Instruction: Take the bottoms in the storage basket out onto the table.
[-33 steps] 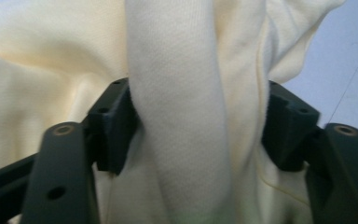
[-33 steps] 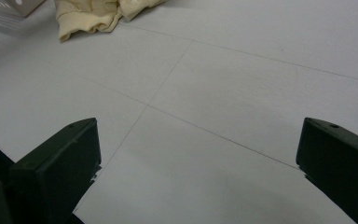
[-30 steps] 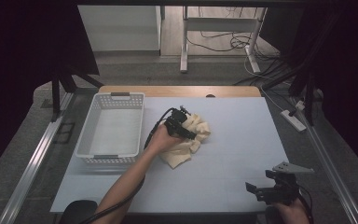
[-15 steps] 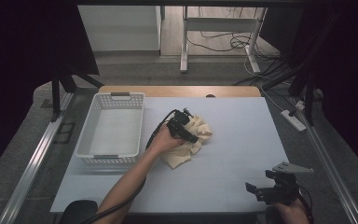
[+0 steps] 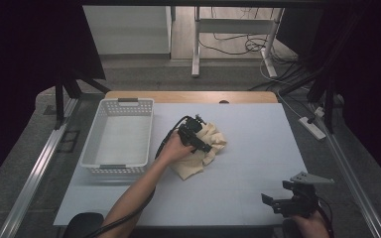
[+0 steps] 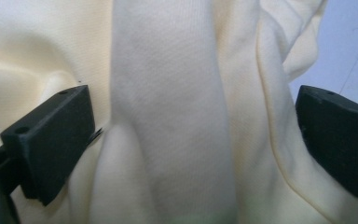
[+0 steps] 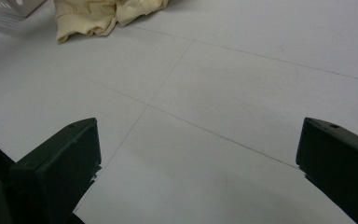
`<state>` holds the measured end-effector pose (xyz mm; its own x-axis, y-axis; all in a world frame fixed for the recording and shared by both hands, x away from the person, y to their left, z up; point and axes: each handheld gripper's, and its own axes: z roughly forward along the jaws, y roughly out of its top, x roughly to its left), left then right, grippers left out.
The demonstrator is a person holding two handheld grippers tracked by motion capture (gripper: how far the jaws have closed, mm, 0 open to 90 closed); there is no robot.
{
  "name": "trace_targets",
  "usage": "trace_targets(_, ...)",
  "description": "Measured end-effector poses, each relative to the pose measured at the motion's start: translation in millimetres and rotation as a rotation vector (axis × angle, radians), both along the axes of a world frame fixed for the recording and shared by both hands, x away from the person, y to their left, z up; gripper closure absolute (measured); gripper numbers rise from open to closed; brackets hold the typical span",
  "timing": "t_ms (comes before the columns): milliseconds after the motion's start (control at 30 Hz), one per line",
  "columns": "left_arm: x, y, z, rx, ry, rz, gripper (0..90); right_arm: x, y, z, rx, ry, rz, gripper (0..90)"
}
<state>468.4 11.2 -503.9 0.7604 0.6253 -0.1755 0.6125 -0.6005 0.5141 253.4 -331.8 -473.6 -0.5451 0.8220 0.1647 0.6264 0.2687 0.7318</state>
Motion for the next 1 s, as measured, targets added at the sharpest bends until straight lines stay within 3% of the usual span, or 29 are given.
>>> trace_targets(200, -1.6, 1.5, 2.1, 0.006, -0.014, 0.012, 0.2, -0.1, 0.1, 0.1, -0.001, 0.000, 0.001, 0.1)
trace_targets(700, -1.8, 5.6, 3.6, -0.039, 0.000, 0.015, 0.0, 0.4, 1.0, -0.2, -0.006, 0.006, 0.008, 0.2)
trace_targets(1000, -2.6, 2.0, 6.8, -0.076, -0.004, -0.002, 0.0, 1.2, 4.9, -1.1, -0.039, 0.016, 0.028, 0.8)
